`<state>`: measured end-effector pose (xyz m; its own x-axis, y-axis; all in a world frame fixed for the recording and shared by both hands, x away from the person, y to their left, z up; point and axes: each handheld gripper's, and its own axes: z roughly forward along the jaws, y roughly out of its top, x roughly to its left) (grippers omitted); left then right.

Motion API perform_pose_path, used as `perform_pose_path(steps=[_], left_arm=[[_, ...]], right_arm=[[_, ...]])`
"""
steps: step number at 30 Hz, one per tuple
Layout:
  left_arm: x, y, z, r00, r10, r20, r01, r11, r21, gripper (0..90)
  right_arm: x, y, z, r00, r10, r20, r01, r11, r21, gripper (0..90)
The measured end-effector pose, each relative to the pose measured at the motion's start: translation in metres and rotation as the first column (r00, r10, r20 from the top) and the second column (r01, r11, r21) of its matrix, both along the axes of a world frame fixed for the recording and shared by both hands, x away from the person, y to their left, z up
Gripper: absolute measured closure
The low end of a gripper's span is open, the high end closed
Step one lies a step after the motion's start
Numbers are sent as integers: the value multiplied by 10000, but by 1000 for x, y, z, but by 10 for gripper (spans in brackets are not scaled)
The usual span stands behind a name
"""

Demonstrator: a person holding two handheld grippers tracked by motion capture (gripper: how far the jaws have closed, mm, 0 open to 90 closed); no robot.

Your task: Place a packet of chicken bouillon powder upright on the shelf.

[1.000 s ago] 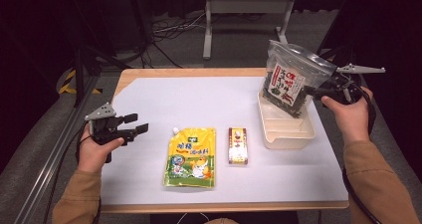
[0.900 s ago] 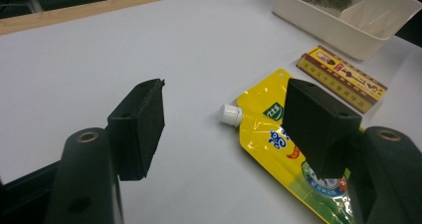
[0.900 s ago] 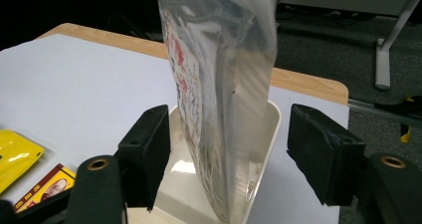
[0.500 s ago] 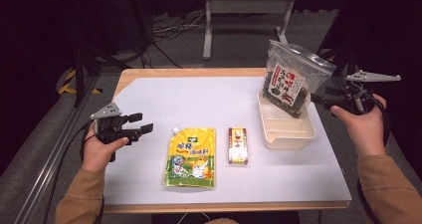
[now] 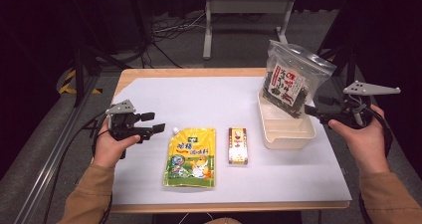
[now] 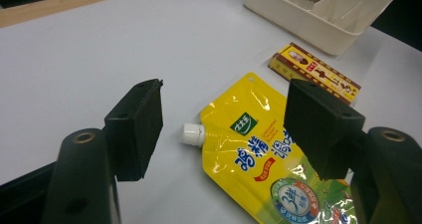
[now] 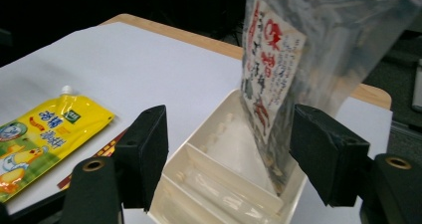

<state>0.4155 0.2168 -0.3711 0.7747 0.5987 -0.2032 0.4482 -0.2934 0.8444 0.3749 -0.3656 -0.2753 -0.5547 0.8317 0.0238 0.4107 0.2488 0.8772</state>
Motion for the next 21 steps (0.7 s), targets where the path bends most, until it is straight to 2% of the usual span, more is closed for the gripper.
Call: perform_pose_path(steps=[7, 12, 21], left_arm=[[2, -7, -4, 9996, -148, -241, 152, 9997, 168, 320], [0, -12, -7, 9986, -325, -423, 338, 9989, 311, 318], [0, -15, -12, 9972, -477, -574, 504, 9976, 467, 316]], right_arm=[[-8, 16, -5, 9978, 663, 71, -662, 9978, -106, 321], [-9, 32, -11, 9925, 1222, -51, -1223, 9924, -124, 357], [-1, 66, -21, 9725, 2295, -408, -2303, 9730, -161, 393]])
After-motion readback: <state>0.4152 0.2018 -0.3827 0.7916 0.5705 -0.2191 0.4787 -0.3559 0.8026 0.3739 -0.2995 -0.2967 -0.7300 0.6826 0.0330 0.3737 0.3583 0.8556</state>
